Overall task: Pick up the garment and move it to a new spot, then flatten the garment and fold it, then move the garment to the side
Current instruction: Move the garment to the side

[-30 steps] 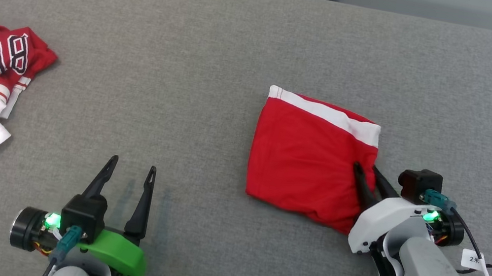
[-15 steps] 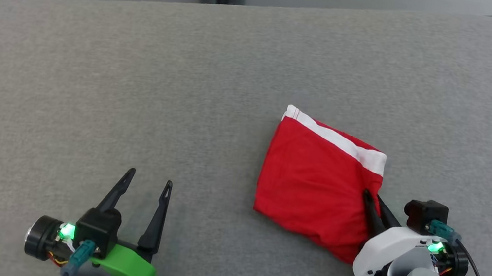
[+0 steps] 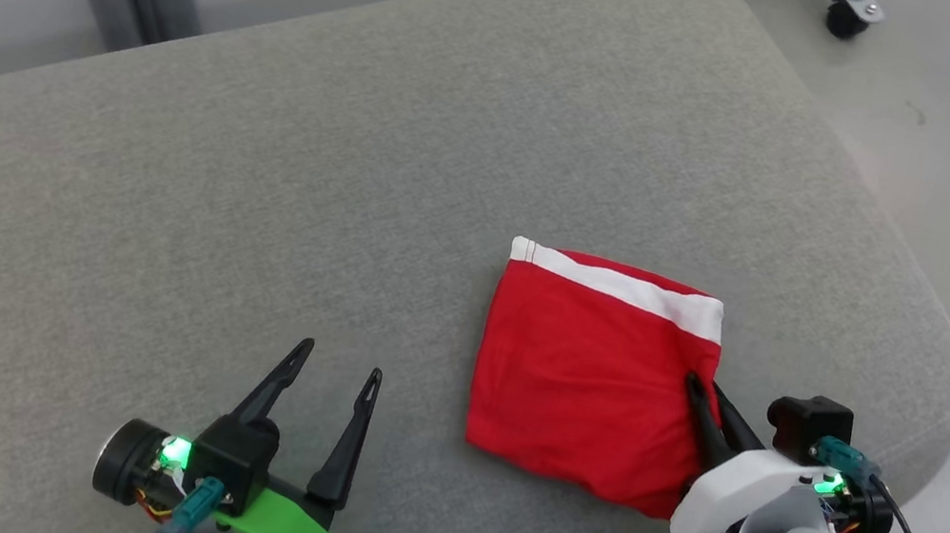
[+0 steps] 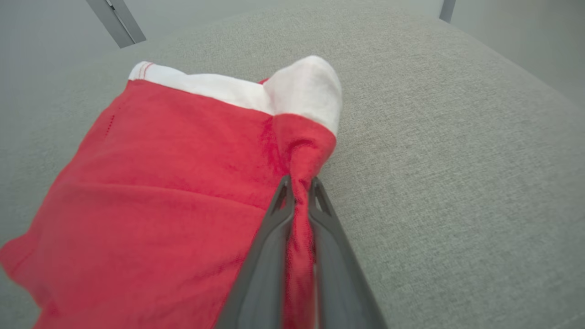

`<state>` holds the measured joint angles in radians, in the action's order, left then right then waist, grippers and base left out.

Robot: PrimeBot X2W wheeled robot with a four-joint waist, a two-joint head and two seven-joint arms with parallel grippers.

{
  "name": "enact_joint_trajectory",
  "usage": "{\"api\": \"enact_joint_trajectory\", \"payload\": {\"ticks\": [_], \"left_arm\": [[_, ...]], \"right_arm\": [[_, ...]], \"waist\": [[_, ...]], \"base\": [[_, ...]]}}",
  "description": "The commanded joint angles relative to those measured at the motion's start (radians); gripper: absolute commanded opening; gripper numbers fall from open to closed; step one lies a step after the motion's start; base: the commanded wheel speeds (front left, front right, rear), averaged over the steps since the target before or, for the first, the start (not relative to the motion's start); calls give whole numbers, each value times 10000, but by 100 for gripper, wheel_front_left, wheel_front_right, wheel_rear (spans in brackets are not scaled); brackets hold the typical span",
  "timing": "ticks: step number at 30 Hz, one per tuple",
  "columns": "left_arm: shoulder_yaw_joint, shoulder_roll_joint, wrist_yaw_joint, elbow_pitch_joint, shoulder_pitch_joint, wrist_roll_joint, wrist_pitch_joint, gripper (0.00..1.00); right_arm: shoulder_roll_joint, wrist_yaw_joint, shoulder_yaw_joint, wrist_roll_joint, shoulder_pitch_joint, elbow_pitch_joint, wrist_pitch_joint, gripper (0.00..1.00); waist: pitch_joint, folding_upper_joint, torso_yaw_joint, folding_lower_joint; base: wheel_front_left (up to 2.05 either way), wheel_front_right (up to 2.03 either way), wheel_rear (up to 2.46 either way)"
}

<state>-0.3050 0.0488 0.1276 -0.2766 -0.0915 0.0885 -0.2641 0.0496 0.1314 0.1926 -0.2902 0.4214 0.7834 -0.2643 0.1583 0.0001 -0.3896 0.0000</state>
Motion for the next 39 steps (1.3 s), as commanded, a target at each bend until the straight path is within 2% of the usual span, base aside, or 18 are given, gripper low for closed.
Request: {"api": "enact_joint_trajectory", "payload": {"ticks": [1,9,16,20,24,27,32,33,34,35,39], "left_arm": [[-40,126,38,0,-76,-67,-2,100],[-215,549,36,4,-485,26,-2,100],[31,1035,35,168,-902,-28,-2,100],[73,1262,35,324,-1216,-38,-2,100],[64,1401,34,463,-1514,16,-2,100],[144,1450,34,532,-1692,55,-2,100],[258,1486,34,530,-1834,73,-2,100],[300,1492,34,519,-1844,92,-2,100],[331,1495,34,510,-1852,97,-2,100],[353,1494,34,504,-1872,102,-2,100],[468,1428,21,467,-1890,97,-2,100]], "right_arm": [[23,-15,8,22,3,-71,2,0],[27,-15,-40,993,1022,34,2,0],[290,-15,-705,2327,3043,744,2,0],[861,-15,-1454,3322,4199,1558,52,0],[1800,-15,-2241,4699,4970,2187,385,0],[2411,-15,-3178,5554,5292,2281,562,0],[2775,-15,-4619,6684,5439,2005,749,0],[2793,-17,-4928,6938,5464,1877,726,13],[2783,-17,-5202,7117,5471,1752,690,49],[2732,-15,-5604,7343,5498,1562,616,100],[2178,-15,-6803,8051,5501,859,268,100]], "waist": [[219,-1,-904,0],[911,-1,-420,0],[1887,-1,425,0],[2452,-1,964,0],[2887,-1,1468,0],[3124,-1,1758,0],[3323,-1,2037,0],[3348,-1,2067,0],[3362,-1,2086,0],[3375,-1,2109,0],[3234,-1,2190,0]], "base": [[0,0,0],[0,0,0],[0,0,0],[0,0,0],[0,0,0],[0,0,0],[0,0,0],[0,0,0],[0,0,0],[0,0,0],[0,0,0]]}}
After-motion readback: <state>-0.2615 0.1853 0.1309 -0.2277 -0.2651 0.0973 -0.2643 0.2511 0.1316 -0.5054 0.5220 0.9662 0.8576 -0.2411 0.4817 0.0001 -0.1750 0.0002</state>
